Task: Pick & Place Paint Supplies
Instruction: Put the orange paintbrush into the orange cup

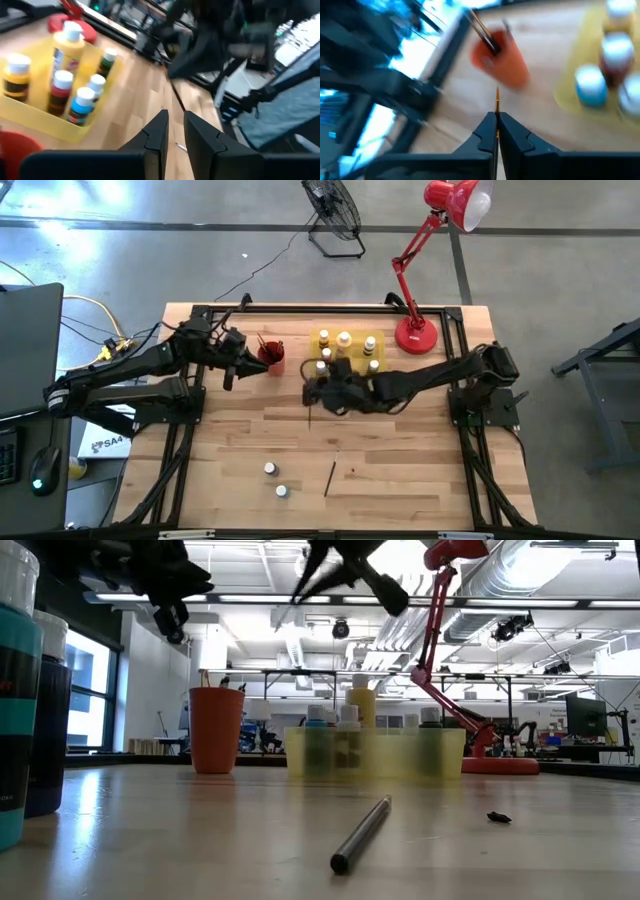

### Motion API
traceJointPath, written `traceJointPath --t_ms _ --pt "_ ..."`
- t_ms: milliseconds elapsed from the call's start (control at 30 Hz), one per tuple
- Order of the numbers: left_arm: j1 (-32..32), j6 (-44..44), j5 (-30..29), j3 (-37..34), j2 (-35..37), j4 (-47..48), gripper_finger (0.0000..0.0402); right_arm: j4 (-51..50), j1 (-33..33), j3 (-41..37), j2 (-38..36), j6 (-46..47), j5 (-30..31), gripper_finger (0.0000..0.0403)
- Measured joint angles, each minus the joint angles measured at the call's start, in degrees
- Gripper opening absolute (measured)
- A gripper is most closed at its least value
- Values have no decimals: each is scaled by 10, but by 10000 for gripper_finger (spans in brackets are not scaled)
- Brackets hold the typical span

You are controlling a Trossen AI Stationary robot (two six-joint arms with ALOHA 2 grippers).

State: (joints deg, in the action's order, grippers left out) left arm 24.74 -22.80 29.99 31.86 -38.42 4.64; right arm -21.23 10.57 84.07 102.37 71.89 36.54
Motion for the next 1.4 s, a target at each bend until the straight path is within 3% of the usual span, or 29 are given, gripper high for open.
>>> traceJointPath --t_ms 200,367,633,1000,1400 --pt "0 -4 33 0 -19 -23 56 119 -17 0 -31 -155 18 3" --pt "0 -22 70 0 -38 -83 77 209 -31 1 -31 -249 -8 3" --pt "0 -74 86 0 -83 -165 128 226 -39 1 -31 -295 -11 3" --pt "0 -205 120 0 -192 -358 127 233 -40 1 -31 -316 -11 3" --pt "0 -211 114 0 -211 -386 127 232 -40 1 -31 -315 -11 3"
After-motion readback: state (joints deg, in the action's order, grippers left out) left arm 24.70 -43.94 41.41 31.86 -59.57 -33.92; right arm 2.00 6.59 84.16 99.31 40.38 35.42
